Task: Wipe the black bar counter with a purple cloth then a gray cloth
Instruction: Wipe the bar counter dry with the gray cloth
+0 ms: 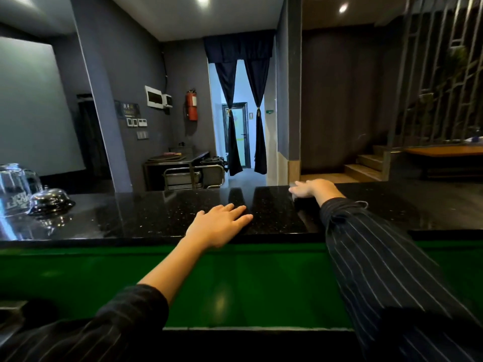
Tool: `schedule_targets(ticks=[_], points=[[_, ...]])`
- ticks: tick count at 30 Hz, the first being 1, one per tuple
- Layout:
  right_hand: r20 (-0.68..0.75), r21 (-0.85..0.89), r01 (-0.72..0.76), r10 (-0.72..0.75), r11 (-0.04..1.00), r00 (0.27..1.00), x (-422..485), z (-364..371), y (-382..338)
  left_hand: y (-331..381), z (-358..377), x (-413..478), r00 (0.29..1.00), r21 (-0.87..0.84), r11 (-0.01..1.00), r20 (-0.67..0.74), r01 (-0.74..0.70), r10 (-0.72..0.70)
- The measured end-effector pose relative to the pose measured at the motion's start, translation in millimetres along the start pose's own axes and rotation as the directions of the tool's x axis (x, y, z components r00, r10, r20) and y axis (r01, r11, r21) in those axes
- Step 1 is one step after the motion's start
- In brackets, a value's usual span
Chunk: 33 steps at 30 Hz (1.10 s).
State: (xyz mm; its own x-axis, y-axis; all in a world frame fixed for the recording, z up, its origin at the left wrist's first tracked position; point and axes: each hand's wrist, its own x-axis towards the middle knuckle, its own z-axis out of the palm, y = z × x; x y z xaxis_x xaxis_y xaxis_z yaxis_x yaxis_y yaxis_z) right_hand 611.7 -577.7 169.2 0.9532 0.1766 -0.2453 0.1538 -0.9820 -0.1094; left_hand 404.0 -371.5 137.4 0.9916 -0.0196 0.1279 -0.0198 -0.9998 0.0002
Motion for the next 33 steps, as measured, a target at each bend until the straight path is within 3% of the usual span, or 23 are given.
schedule_targets(ticks=[4, 8, 11, 14, 16, 18, 21, 23, 25, 26, 28, 29, 31, 33], points=[[-0.027, -0.012, 0.034, -0.034, 0.999, 0.999, 71.9, -2.7, -50.2, 1.3, 1.6, 4.5, 0.999, -0.052, 0.998, -0.043, 0.018, -0.020], [0.008, -0.108, 0.304, -0.305, 0.946, 0.952, -8.0, 12.0, -155.5, 0.7, -0.7, 5.0, 0.998, -0.103, 0.995, -0.061, -0.014, 0.008], [0.067, 0.036, 0.396, -0.398, 0.917, 0.915, -34.5, 21.9, -201.7, -3.7, -6.1, -2.6, 0.997, -0.094, 0.994, -0.060, -0.060, 0.054], [0.037, 0.286, 0.363, -0.388, 0.887, 0.921, -50.1, 28.4, -202.0, -0.8, -12.3, -14.1, 0.986, -0.303, 0.949, -0.162, -0.085, 0.037], [0.019, 0.328, 0.354, -0.381, 0.876, 0.924, -68.3, 30.4, -193.7, -0.4, -13.4, -27.5, 0.934, -0.490, 0.844, -0.357, -0.218, 0.034], [0.024, 0.268, 0.383, -0.403, 0.884, 0.915, -91.0, 34.6, -190.1, -9.9, -6.6, -45.6, 0.842, -0.587, 0.755, -0.533, -0.292, -0.089], [-0.033, 0.090, 0.372, -0.371, 0.924, 0.928, -128.3, 45.8, -199.2, -37.8, 2.3, -72.6, 0.735, -0.648, 0.714, -0.615, -0.265, -0.286], [-0.081, 0.106, 0.370, -0.363, 0.923, 0.928, -160.4, 52.5, -217.8, -58.1, -3.4, -81.9, 0.687, -0.679, 0.710, -0.608, -0.188, -0.399], [-0.053, 0.460, 0.408, -0.435, 0.789, 0.899, -186.7, 56.3, -237.8, -76.2, -16.7, -84.3, 0.657, -0.731, 0.679, -0.545, -0.069, -0.520], [-0.071, 0.679, 0.383, -0.463, 0.627, 0.883, -194.9, 57.5, -244.2, -84.7, -24.5, -83.9, 0.673, -0.739, 0.674, -0.495, 0.008, -0.551], [-0.210, 0.893, 0.317, -0.325, 0.321, 0.922, -203.5, 56.4, -239.7, -98.7, -37.7, -79.6, 0.792, -0.634, 0.754, -0.365, 0.173, -0.489], [-0.301, 0.890, 0.340, -0.171, 0.303, 0.938, -200.9, 57.4, -230.3, -100.8, -42.4, -77.1, 0.867, -0.513, 0.826, -0.273, 0.235, -0.416], [-0.462, 0.723, 0.303, 0.108, 0.621, 0.880, -188.2, 67.7, -202.4, -95.6, -38.5, -71.1, 0.953, -0.261, 0.930, -0.090, 0.259, -0.290], [-0.523, 0.475, 0.184, 0.107, 0.861, 0.846, -180.9, 82.7, -182.2, -85.4, -21.3, -63.5, 0.969, -0.136, 0.961, -0.018, 0.240, -0.245]])
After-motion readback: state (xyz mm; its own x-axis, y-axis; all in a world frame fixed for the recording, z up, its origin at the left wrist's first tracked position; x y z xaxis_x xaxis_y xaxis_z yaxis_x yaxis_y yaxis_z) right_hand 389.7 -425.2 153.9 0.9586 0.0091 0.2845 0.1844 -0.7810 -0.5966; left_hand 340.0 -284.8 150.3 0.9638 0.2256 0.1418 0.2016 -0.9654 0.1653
